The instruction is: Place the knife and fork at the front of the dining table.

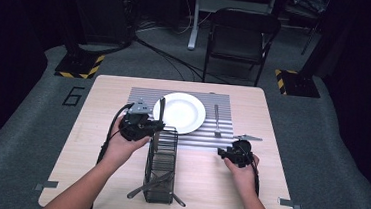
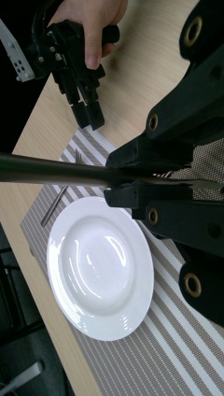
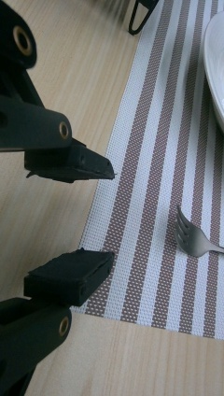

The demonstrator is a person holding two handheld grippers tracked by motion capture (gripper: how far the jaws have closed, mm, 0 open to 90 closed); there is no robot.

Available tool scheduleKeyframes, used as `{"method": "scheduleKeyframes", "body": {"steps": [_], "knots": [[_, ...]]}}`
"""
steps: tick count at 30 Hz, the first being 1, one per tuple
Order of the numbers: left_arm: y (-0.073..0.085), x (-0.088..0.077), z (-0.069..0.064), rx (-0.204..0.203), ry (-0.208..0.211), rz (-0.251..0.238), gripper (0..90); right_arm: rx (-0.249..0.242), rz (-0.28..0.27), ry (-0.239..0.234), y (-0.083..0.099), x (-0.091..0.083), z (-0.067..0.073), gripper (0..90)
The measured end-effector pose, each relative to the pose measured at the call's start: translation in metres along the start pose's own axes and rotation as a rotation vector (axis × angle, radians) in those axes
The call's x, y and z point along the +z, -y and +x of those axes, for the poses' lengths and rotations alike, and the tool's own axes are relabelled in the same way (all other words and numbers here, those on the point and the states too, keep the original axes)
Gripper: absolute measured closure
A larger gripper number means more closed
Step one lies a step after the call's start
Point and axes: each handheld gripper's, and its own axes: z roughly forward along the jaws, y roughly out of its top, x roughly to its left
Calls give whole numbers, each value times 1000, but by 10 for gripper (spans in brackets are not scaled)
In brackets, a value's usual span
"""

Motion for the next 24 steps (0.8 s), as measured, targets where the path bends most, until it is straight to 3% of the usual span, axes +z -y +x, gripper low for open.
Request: {"method": "scheduleKeyframes", "body": {"steps": [7,24], "knots": [[-8,-6,0,-2,1,-46,825,-1,5,-3,0,1,1,527],[-32,-22,0,-1,-5,-89,825,-4,5,-9,0,1,1,528]]}}
